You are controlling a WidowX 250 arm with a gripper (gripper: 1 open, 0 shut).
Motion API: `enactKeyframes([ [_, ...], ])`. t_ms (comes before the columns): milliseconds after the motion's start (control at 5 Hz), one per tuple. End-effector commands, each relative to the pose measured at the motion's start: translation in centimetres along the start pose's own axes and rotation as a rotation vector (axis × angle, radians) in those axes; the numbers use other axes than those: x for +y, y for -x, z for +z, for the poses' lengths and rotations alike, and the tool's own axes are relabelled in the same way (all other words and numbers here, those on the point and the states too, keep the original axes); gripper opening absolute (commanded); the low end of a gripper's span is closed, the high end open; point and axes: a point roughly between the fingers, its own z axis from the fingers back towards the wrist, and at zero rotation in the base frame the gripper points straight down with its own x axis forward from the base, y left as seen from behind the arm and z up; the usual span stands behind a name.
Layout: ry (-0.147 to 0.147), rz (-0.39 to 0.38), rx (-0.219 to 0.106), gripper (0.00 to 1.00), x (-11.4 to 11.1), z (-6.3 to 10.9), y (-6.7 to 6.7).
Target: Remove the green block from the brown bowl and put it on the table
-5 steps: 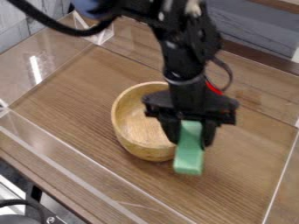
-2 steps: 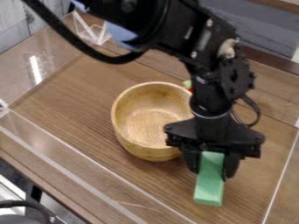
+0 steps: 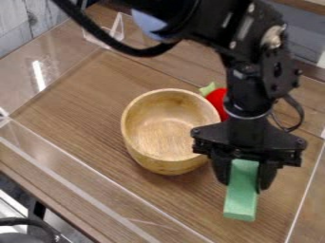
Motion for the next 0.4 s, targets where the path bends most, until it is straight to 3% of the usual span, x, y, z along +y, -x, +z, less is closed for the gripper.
enactKeyframes([
  [0, 0.038, -0.011, -0.023, 0.00, -0.71, 1.44, -0.98],
  [200, 0.045, -0.051, -0.003, 0.00, -1.31, 1.68, -0.98],
])
